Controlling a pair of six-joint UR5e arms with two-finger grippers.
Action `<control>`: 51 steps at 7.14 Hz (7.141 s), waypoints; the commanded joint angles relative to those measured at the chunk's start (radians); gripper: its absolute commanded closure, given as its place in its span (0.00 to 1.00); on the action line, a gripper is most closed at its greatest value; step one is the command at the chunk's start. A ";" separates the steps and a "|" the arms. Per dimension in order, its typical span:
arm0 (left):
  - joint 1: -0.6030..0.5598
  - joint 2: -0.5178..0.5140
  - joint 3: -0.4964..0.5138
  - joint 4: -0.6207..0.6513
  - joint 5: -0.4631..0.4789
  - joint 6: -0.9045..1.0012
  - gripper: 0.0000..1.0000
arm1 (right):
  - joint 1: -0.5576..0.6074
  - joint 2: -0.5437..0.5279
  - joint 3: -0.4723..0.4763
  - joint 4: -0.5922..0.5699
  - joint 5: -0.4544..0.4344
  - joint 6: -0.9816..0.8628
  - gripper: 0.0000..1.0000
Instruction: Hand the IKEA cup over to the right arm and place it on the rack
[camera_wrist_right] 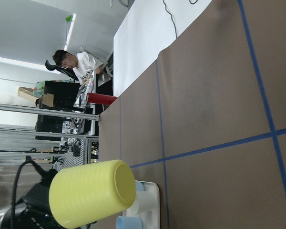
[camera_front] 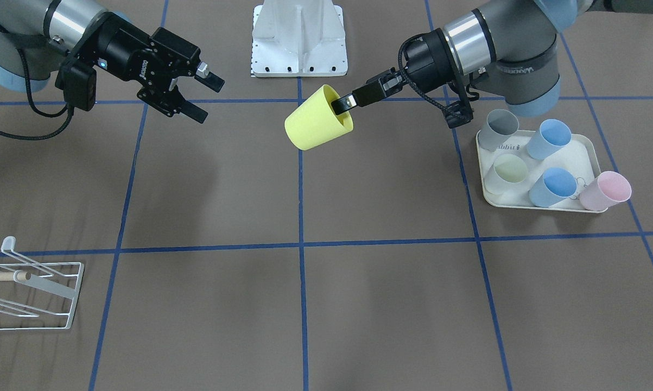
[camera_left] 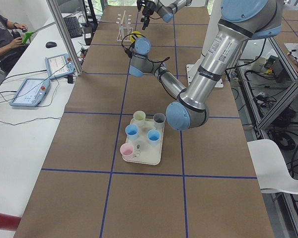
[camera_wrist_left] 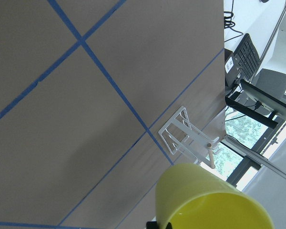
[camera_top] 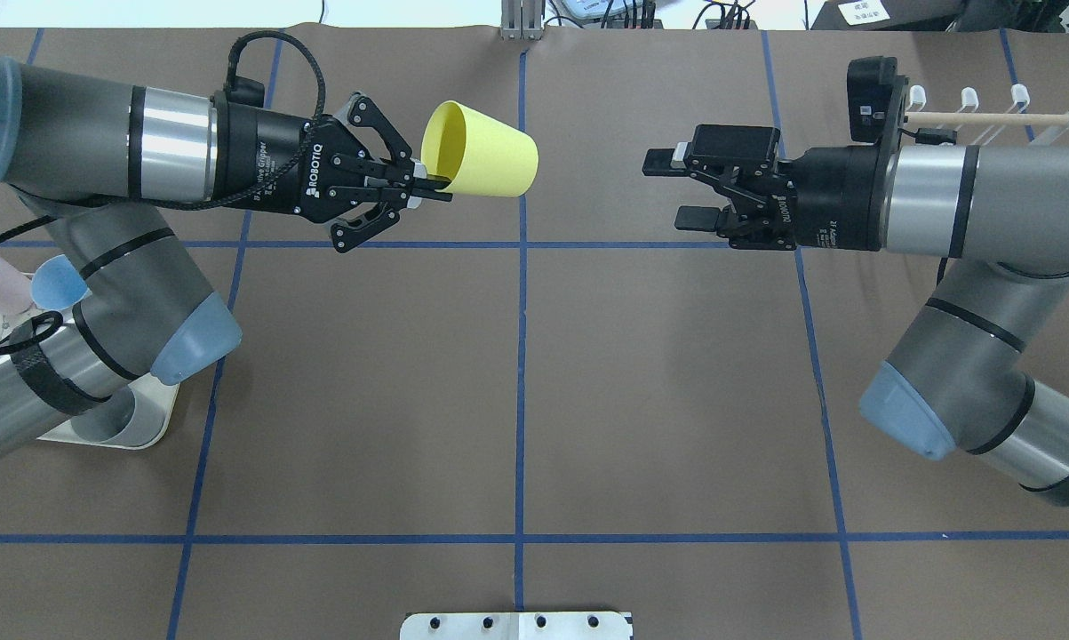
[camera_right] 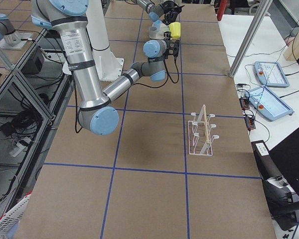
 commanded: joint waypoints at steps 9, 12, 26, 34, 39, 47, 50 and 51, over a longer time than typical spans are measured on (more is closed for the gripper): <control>0.136 0.000 0.060 -0.495 0.232 -0.448 1.00 | -0.133 0.134 -0.040 0.177 -0.163 0.043 0.03; 0.153 0.009 0.059 -0.530 0.238 -0.450 1.00 | -0.132 0.151 -0.048 0.177 -0.179 0.043 0.03; 0.176 0.009 0.059 -0.542 0.267 -0.443 0.75 | -0.147 0.153 -0.045 0.185 -0.181 0.039 0.77; 0.016 0.207 0.065 -0.411 0.152 0.123 0.00 | -0.095 0.040 -0.043 0.249 -0.182 -0.013 0.88; -0.341 0.312 0.068 0.217 -0.127 1.082 0.00 | -0.056 -0.128 -0.043 0.273 -0.196 -0.075 0.87; -0.467 0.541 0.152 0.593 0.002 2.074 0.00 | -0.026 -0.166 -0.058 0.228 -0.219 -0.136 0.86; -0.471 0.550 0.140 0.611 -0.073 2.072 0.00 | 0.103 -0.166 -0.072 0.008 -0.210 -0.381 0.86; -0.473 0.552 0.137 0.611 -0.073 2.066 0.00 | 0.143 -0.165 -0.072 -0.084 -0.209 -0.473 0.86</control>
